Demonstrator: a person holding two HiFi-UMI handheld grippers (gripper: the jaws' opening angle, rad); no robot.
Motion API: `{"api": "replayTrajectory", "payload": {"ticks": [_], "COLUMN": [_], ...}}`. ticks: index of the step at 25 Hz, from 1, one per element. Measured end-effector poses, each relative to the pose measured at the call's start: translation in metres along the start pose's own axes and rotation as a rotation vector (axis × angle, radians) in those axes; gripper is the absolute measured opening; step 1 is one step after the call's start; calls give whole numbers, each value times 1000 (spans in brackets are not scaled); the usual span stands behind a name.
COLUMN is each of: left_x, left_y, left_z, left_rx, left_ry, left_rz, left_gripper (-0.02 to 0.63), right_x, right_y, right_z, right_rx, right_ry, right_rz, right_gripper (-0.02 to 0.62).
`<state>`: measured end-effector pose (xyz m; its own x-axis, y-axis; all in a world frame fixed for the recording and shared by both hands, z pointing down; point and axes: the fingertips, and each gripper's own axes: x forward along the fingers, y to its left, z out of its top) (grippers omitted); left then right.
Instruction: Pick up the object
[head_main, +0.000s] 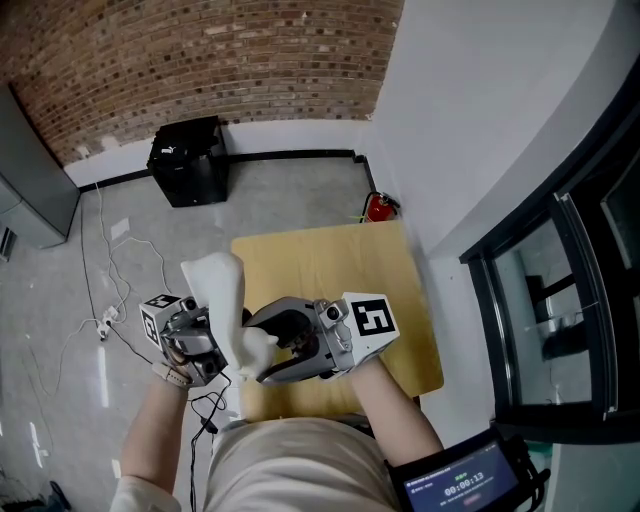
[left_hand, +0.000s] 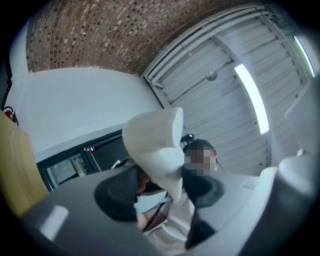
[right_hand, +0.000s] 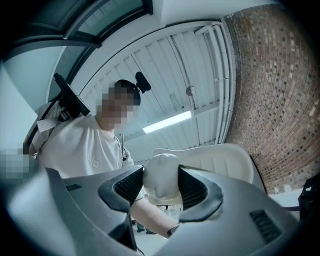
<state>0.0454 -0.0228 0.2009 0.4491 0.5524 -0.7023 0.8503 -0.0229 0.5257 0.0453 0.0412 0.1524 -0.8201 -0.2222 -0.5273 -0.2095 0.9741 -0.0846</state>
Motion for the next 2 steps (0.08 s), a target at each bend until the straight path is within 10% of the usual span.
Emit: {"api": "replayTrajectory", "payload": {"ticks": [2], "left_x": [-1], "left_y": [1], "left_z": [0], "left_rx": [-5], "left_ry": [-1], "left_rz": [3], "left_gripper": [262], "right_x": [-1], "right_y": [0], "right_z": [-1], "right_rx": [2], "right_ry": [-1], "right_rz": [-4], "right_gripper": [222]}}
